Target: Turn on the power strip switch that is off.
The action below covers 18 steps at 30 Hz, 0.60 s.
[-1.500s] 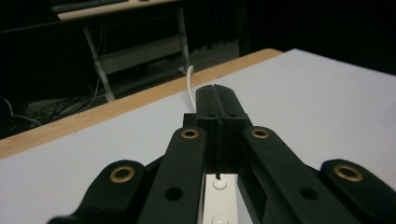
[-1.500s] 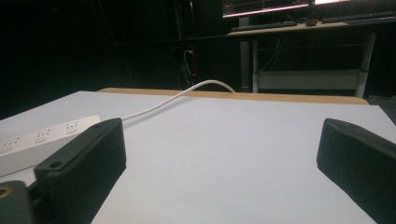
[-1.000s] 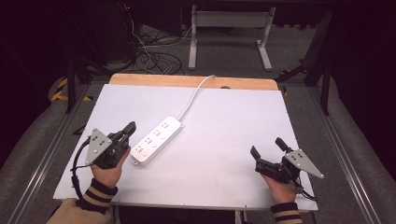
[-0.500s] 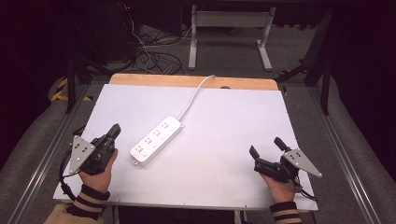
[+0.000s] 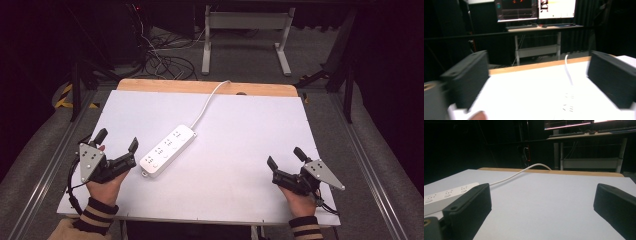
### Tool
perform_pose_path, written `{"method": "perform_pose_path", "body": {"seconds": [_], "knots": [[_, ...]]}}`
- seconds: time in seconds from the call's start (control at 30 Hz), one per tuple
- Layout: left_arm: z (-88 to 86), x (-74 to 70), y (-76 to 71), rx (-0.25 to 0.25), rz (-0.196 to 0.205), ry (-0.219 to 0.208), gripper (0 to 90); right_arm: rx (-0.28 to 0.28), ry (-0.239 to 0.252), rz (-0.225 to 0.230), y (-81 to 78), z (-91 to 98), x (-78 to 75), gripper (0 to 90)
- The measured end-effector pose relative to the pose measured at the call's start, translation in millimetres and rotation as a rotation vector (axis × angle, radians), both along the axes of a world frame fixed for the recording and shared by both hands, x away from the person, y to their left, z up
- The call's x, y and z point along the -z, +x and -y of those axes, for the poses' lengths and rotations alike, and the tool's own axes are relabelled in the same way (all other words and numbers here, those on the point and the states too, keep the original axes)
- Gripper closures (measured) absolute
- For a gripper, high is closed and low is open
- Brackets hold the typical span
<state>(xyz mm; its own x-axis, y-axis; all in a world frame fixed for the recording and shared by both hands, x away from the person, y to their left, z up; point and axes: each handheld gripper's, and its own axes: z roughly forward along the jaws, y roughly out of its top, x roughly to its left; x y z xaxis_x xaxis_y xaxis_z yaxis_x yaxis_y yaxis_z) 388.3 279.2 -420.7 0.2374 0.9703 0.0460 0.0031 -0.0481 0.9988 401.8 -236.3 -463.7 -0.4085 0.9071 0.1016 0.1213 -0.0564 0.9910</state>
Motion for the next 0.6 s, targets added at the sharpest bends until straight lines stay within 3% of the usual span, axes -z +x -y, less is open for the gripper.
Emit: {"method": "perform_pose_path", "body": {"seconds": [0.17, 0.6], "knots": [[-2.4, 1.5, 0.4, 0.002, 0.022, -0.015, 1.5, 0.002, -0.001, 0.001, -0.2, 0.3, -0.2, 2.1], [-2.6, 2.3, 0.4, 0.015, 0.024, -0.025, 1.5, 0.001, 0.004, 0.002, -0.3, 0.3, -0.6, 2.1]]}}
